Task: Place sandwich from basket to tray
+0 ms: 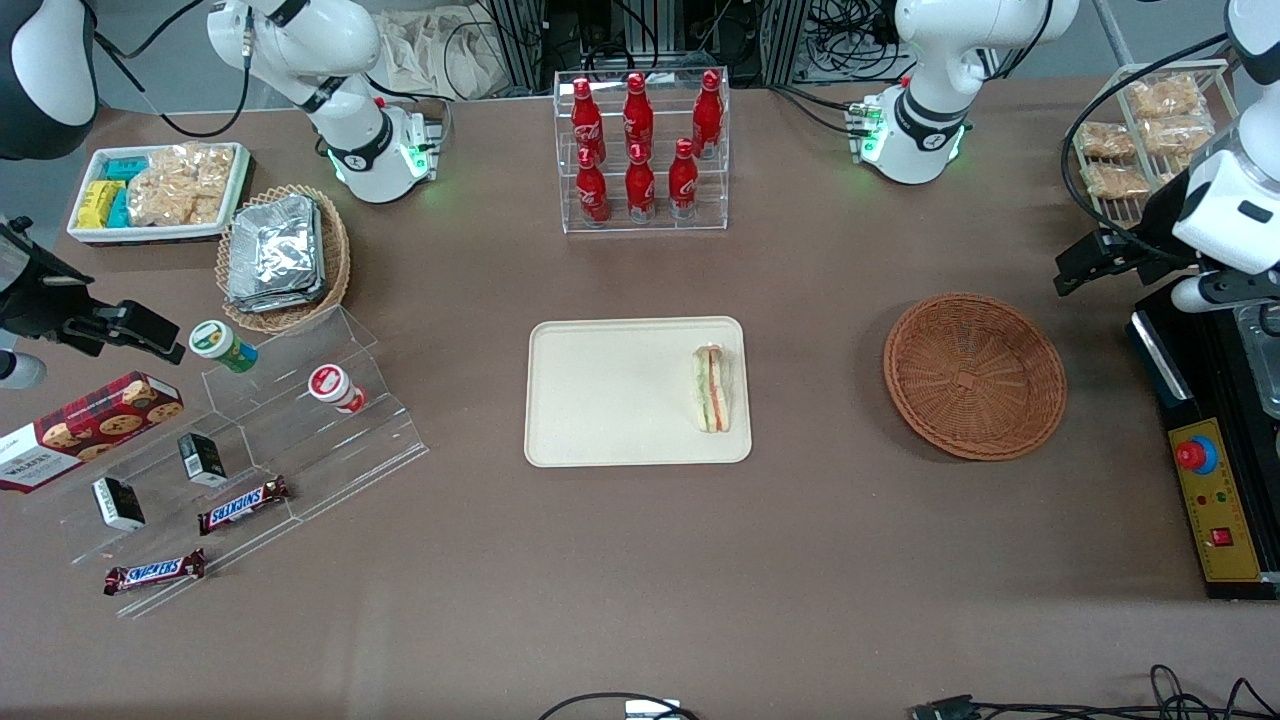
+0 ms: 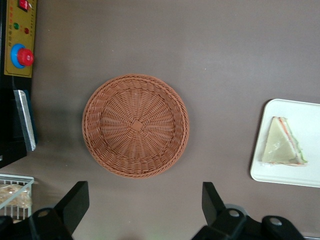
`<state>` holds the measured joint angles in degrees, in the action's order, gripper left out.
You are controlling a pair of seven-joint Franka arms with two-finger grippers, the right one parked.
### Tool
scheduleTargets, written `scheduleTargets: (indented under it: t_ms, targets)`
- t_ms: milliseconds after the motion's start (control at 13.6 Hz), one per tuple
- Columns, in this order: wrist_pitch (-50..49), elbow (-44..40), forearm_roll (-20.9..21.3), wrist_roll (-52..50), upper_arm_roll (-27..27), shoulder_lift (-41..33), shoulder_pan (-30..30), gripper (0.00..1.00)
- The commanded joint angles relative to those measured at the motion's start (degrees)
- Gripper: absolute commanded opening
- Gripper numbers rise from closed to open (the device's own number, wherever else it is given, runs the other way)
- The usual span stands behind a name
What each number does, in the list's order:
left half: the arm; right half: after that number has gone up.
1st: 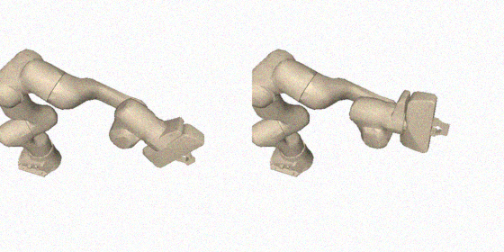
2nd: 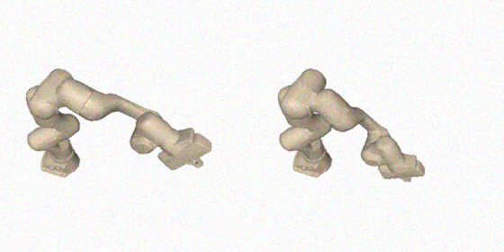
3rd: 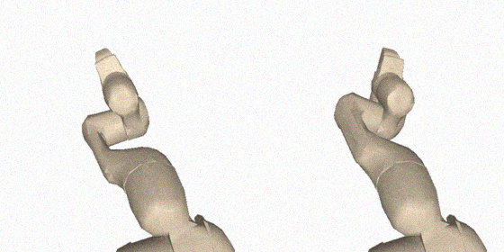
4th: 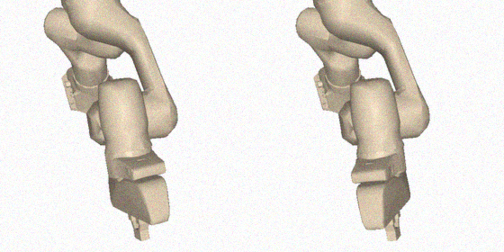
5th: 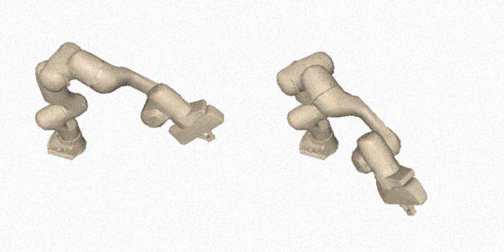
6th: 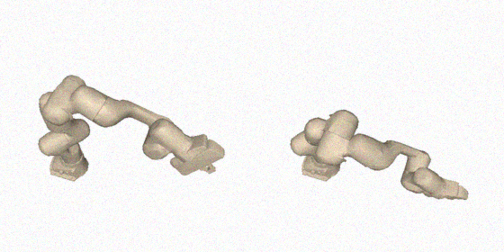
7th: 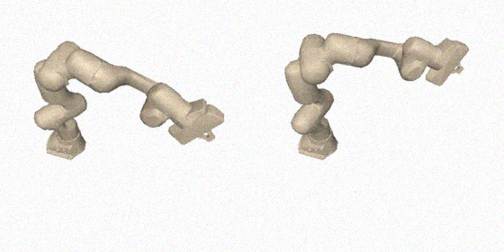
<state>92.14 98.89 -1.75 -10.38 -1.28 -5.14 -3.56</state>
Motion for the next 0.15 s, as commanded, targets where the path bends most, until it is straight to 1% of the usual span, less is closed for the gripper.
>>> scheduleTargets:
  t_ms: [0,74]
  targets:
    - [-1.70,-0.71,-0.71,-0.08,-2.41,-0.31,-3.11,1.00]
    - [-2.31,-1.58,-0.27,-0.16,-2.33,-0.04,-3.12,1.00]
